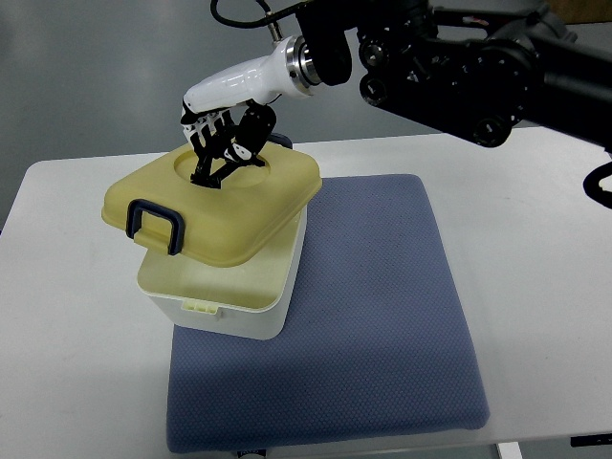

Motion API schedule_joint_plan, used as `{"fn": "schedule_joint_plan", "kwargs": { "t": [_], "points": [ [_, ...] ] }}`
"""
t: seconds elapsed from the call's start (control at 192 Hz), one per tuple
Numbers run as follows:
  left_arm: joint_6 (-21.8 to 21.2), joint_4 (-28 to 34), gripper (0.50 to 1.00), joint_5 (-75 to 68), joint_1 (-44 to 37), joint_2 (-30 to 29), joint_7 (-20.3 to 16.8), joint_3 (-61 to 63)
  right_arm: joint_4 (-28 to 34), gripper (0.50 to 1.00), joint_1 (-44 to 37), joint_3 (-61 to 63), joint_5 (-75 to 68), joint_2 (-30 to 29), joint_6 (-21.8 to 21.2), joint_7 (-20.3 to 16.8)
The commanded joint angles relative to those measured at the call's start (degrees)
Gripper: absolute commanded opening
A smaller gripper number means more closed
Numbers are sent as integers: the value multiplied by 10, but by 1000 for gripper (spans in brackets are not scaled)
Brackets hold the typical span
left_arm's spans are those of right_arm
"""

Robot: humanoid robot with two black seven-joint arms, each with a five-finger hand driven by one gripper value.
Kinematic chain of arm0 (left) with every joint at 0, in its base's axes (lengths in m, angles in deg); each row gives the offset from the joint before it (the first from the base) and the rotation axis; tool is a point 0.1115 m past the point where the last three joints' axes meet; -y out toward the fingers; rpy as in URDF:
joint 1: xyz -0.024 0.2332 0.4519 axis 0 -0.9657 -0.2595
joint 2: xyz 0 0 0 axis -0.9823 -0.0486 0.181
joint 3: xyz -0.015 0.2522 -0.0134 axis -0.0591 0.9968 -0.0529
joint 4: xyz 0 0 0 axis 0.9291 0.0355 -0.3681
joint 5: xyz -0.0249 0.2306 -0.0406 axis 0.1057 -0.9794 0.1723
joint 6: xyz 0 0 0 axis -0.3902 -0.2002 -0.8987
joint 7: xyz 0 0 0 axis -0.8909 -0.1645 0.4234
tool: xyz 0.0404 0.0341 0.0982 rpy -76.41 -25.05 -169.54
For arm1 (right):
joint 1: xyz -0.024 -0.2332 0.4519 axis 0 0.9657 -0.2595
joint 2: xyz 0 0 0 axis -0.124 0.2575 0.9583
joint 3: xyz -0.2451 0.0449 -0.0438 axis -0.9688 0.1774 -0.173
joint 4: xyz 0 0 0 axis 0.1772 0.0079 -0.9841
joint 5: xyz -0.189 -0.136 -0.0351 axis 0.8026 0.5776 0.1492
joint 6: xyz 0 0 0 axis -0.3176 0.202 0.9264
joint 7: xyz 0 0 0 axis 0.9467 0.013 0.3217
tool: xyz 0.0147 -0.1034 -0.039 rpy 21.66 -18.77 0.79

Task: Open white storage box with right hand
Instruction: 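Lift the yellow lid off the white box with the right hand, then carry the lid beside the box and lower it onto the cushion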

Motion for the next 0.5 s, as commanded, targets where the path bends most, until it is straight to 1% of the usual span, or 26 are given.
{"fn": "schedule_joint_plan", "kwargs": {
  "t": [0.0, 0.063, 0.193, 0.271, 0.495],
  "points": [
    [0, 0, 1000, 0, 0, 0, 0, 0, 14, 500, -15, 0, 0, 31, -25, 8],
    [0, 0, 1000, 0, 0, 0, 0, 1, 26, 500, -22, 1, -1, 56, -46, 9],
    [0, -3, 1000, 0, 0, 0, 0, 2, 51, 500, -25, 16, -2, 101, -46, 9],
    [0, -4, 1000, 0, 0, 0, 0, 2, 67, 500, -30, 26, -2, 138, -46, 9],
    [3, -6, 1000, 0, 0, 0, 0, 3, 86, 500, -44, 27, -2, 222, -46, 15]
  ]
}}
